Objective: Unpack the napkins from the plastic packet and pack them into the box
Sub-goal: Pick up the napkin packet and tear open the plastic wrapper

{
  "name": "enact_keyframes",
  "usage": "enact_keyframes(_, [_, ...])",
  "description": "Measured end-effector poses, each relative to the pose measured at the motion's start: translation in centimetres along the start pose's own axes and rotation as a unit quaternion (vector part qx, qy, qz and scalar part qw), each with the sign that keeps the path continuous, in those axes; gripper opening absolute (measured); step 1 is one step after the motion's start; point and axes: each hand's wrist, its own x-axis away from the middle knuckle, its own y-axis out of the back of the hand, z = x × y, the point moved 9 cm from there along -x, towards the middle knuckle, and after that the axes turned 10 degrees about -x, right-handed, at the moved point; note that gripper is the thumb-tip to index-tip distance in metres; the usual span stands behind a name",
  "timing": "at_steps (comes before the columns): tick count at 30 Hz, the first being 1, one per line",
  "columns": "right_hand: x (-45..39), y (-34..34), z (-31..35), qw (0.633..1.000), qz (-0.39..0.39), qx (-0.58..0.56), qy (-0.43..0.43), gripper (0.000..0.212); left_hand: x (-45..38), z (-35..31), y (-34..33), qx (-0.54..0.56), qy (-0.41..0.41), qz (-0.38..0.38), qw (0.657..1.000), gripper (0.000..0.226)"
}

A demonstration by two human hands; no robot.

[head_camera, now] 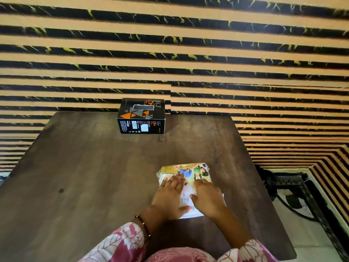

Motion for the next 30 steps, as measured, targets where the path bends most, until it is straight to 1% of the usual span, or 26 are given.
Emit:
enact_keyframes(2, [-0.6, 0.5, -0.7, 0.999, -0.018, -0.031, -0.02, 0.036, -0.1, 0.1, -0.1, 0.002, 0.007, -0.006, 1.0, 0.094])
enact_keyframes(6, [-1.3, -0.2, -1.3, 0.996, -0.015, -0.076, -0.044, 0.03, -0.3, 0.5, -0.8, 0.01, 0.022, -0.008, 1.0, 0.095])
enact_keyframes(8, [-1.7, -0.5, -1.4, 0.992, -0.008, -0.117, -0.055, 0.027, -0.5, 0.4, -0.8, 0.017, 0.033, -0.006, 0.999, 0.094])
enact_keyframes(10, [-2.1, -0.9, -1.3, 0.982, 0.004, -0.177, -0.064, 0.019, -0.4, 0.4, -0.6, 0.012, 0.037, -0.005, 0.999, 0.093])
enact_keyframes(11, [-2.2, -1.2, -1.1, 0.975, 0.012, -0.212, -0.06, 0.016, -0.3, 0.4, -0.5, 0.005, 0.039, -0.006, 0.999, 0.092])
enact_keyframes(13, [-2.1, -1.9, -0.3, 0.962, 0.028, -0.268, -0.04, 0.027, -0.1, 0.3, -0.3, -0.005, 0.041, -0.007, 0.999, 0.091])
enact_keyframes(15, [-1.7, -1.9, 0.2, 0.958, 0.018, -0.286, -0.024, 0.033, 0.1, 0.2, -0.3, -0.009, 0.046, -0.007, 0.999, 0.091])
enact_keyframes(17, [-1.4, -1.3, -0.4, 0.95, -0.012, -0.312, -0.017, 0.032, 0.4, 0.2, -0.6, -0.001, 0.049, 0.005, 0.999, 0.094])
enact_keyframes(19, [-1.4, -0.5, -1.3, 0.933, -0.034, -0.359, -0.013, 0.03, 0.8, 0.3, -1.2, 0.01, 0.05, 0.021, 0.998, 0.099])
enact_keyframes(21, [-1.5, 0.4, -1.8, 0.918, -0.034, -0.395, -0.006, 0.019, 0.9, 0.4, -1.6, 0.006, 0.054, 0.037, 0.998, 0.101])
enact_keyframes(23, [-1.9, 1.4, -1.8, 0.915, -0.038, -0.402, 0.007, 0.014, 0.2, 0.8, -1.2, -0.002, 0.072, 0.036, 0.997, 0.099])
enact_keyframes(26, [-2.6, 3.9, -1.3, 0.914, -0.075, -0.396, 0.039, 0.013, -2.2, 2.1, 0.8, -0.002, 0.113, 0.022, 0.993, 0.092])
enact_keyframes(29, [-2.6, 6.5, -0.3, 0.921, -0.098, -0.361, 0.106, 0.013, -4.3, 3.5, 3.5, 0.056, 0.173, -0.019, 0.983, 0.086])
enact_keyframes(30, [-2.4, 6.8, -0.1, 0.927, -0.102, -0.336, 0.129, 0.014, -4.6, 3.5, 4.1, 0.077, 0.177, -0.029, 0.981, 0.085])
